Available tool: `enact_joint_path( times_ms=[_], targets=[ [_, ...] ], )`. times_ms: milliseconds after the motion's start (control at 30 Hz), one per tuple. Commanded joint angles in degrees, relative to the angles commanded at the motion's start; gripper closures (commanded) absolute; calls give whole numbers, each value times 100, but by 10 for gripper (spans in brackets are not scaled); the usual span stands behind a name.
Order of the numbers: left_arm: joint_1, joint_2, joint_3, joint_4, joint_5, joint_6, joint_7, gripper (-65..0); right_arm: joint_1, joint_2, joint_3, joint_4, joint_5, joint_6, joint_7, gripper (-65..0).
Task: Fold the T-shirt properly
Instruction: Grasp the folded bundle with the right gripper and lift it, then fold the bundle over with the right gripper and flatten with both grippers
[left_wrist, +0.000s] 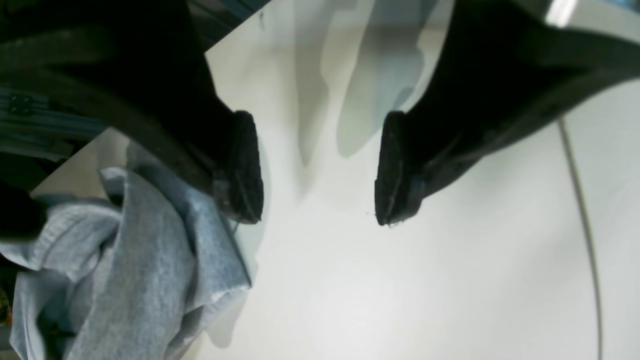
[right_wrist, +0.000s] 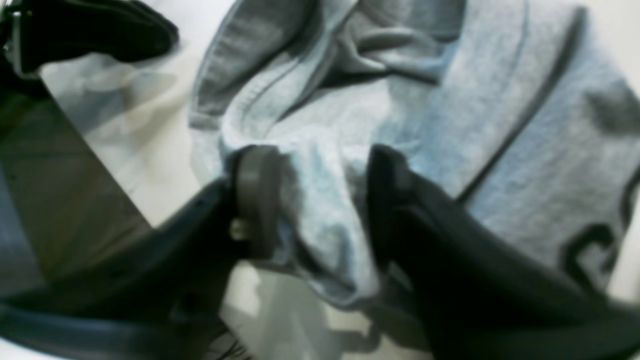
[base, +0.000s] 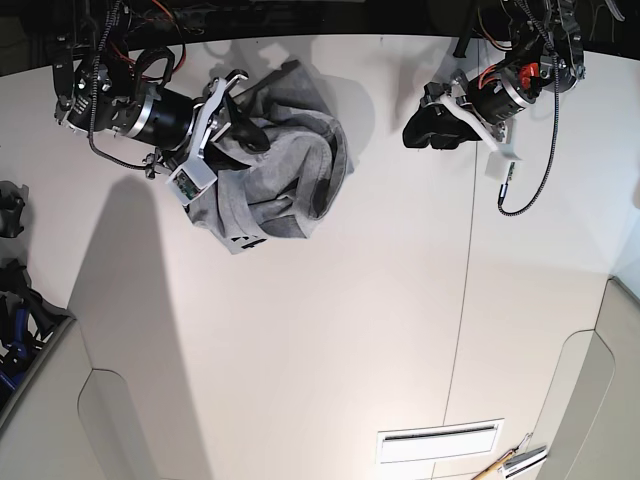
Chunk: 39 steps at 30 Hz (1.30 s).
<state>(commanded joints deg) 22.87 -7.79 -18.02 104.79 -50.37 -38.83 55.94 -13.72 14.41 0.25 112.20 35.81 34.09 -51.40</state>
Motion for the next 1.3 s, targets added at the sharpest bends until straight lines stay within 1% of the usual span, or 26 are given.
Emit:
enact_joint_path(
  times_ms=[33,67,133,267,333,467,500,567,600,633,700,800,833,867,967,1000,1033,1067,1100,1133,1167,1233,1267,1300],
  targets=[
    [0,2,0,0,-2,-2,0,-391,0,0,0,2,173,0,-59,-34],
    [2,2,0,0,-2,0,2,-391,0,0,0,2,356,0,-136,0],
    [0,2,0,0,0,-2,0,-391,-13,-2,0,11,765,22,-339,0],
    [0,0,0,0,4,-2,-35,-391,-101,-35,-4,37,1620,136,-896,0],
    [-2,0,0,0,4,-2,-46,-391,-238,-33,-72,103,1720,170,-907,0],
    [-20,0,0,0,0,-4,-46,-391,-573,-31,-431,286,1735,157,-905,0],
    [-55,0,0,0,-2,-4,-61,-391,-636,-31,-573,319,1735,157,-905,-41],
    [-166,0,0,0,-24,-2,-61,-391,-686,-28,-894,337,1725,170,-903,-180],
    [-221,0,0,0,-44,-2,-61,-391,-695,-31,-1060,337,1648,170,-892,-228],
    [-280,0,0,0,-116,-2,-50,-391,-695,-31,-1193,337,1532,168,-861,-248],
    [-367,0,0,0,-225,-2,-35,-391,-688,-33,-1340,339,1386,162,-750,-249],
    [-470,-2,0,0,-291,-2,-15,-391,-592,-39,-1309,468,1351,151,-603,-249],
    [-479,-2,0,2,-369,-13,7,-391,-542,-85,-1263,557,1239,146,-603,-249],
    [-476,-2,0,31,-503,-117,48,-391,-494,-131,-1180,656,1108,142,-603,-249],
    [-470,0,0,420,-1071,-117,476,-383,-271,-181,-741,896,715,59,-264,-248],
    [-457,0,0,658,-1106,-117,509,-343,-166,-214,-525,901,529,31,-81,-248],
    [-428,2,0,914,-1113,-117,522,-269,-61,-245,-291,894,291,-15,142,-246],
    [-369,2,7,1169,-1115,-117,520,-175,39,-275,-59,887,63,-76,328,-216],
    [-282,2,39,1408,-1115,-117,522,-95,142,-304,166,870,-133,-127,463,-155],
    [-166,0,125,1624,-1115,-117,525,-29,251,-302,350,822,-260,-140,533,-72],
    [-13,0,273,1823,-1115,-117,525,0,365,-302,507,730,-354,-144,535,0],
    [313,0,763,2170,-1047,-117,540,0,608,-299,680,378,-463,-131,560,0],
    [446,2,1086,2288,-872,-117,514,0,750,-302,691,105,-501,-131,649,0],
    [546,2,1449,2332,-566,-117,415,0,885,-302,682,-236,-496,-131,752,0]
  ],
)
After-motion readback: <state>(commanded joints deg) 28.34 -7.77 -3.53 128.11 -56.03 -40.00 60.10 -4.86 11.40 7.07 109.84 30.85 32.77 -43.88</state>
